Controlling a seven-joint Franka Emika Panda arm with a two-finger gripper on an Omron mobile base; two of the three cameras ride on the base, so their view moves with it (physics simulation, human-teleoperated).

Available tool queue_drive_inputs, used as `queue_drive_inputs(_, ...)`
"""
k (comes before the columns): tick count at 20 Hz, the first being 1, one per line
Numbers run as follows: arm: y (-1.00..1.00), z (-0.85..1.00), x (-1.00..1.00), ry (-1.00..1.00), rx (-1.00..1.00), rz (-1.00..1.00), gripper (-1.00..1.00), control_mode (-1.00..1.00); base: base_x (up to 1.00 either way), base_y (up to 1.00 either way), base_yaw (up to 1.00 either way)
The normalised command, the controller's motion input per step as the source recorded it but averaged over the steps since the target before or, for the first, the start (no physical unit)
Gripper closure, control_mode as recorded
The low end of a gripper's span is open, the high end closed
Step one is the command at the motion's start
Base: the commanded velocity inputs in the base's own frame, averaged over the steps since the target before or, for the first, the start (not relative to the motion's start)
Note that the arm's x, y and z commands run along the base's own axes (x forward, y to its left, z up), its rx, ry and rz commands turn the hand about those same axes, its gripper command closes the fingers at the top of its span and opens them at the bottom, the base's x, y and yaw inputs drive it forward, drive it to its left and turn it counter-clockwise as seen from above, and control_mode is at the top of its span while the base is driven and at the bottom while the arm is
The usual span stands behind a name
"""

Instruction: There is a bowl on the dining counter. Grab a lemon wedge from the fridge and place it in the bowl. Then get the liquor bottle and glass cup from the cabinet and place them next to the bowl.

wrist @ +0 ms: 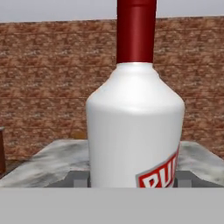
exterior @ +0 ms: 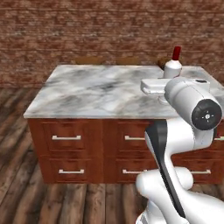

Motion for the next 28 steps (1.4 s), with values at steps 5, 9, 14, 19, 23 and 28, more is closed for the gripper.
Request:
queue_drive_inputs(5,0.00,0.00,0.00,0.00,0.00,0.00,1.00,1.00,0.91,1.00,0.31)
queue_drive_inputs(9,0.00,0.00,0.00,0.00,0.00,0.00,1.00,1.00,1.00,1.00,0.27)
queue_drive_inputs(14,0.00,0.00,0.00,0.00,0.00,0.00,1.00,1.00,0.93,1.00,0.13)
queue_drive_inputs(19,0.00,0.00,0.00,0.00,0.00,0.00,1.00,1.00,0.72,1.00,0.00)
queue_drive_inputs(23,0.00,0.00,0.00,0.00,0.00,0.00,1.00,1.00,0.49,1.00,-0.01)
queue_drive_inputs(28,0.00,0.00,0.00,0.00,0.00,0.00,1.00,1.00,0.81,1.00,-0.25)
